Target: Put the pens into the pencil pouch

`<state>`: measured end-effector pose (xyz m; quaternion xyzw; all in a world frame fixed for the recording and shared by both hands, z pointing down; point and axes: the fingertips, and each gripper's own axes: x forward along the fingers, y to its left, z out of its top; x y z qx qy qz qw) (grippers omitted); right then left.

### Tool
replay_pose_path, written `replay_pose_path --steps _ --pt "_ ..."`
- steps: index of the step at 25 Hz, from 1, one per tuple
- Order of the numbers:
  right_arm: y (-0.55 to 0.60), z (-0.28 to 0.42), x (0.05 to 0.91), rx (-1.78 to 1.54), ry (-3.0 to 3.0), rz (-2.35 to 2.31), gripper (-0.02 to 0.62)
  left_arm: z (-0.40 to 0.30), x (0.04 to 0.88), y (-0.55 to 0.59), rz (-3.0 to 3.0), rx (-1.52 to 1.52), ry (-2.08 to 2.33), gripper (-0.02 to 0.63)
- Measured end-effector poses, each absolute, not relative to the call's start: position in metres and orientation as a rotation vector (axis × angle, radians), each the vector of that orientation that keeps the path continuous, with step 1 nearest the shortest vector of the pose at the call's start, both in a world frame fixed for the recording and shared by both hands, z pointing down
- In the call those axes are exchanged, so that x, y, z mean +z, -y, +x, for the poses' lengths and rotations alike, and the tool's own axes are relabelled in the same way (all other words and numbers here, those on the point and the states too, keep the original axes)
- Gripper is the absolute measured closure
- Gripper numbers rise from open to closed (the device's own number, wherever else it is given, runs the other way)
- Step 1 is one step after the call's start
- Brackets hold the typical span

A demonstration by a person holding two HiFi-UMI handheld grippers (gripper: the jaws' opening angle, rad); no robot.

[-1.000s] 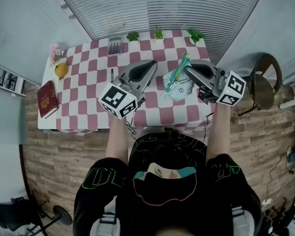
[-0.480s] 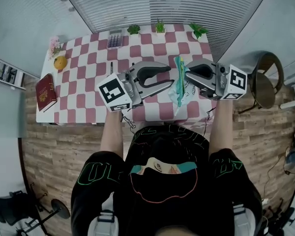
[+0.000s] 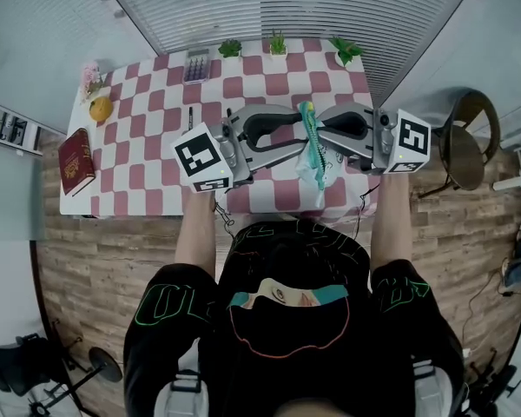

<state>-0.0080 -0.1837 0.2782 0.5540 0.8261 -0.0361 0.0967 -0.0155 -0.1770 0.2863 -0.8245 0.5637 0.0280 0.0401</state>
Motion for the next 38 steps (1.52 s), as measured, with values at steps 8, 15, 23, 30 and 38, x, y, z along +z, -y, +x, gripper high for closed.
replay_pose_path --steps 8,15,23,30,38 --pt "0.187 -0.019 0.285 -0.092 -2.483 1.644 0.589 -0.019 0.292 0.186 -2.502 0.016 -1.74 0.483" --pt "0.195 -0.028 0.286 -0.08 -2.497 1.624 0.589 -0.03 0.295 0.186 -2.492 0.001 -1.754 0.586" --pt "0.19 -0.04 0.287 -0.081 -2.511 1.629 0.589 -0.045 0.295 0.176 -2.516 -0.006 -1.757 0.598" --pt "0.187 -0.056 0.287 -0.082 -2.551 1.596 0.591 -0.07 0.289 0.153 -2.511 0.054 -1.763 0.603" --pt "0.184 -0.067 0.289 -0.063 -2.582 1.61 0.591 -0.086 0.291 0.138 -2.515 0.072 -1.763 0.606"
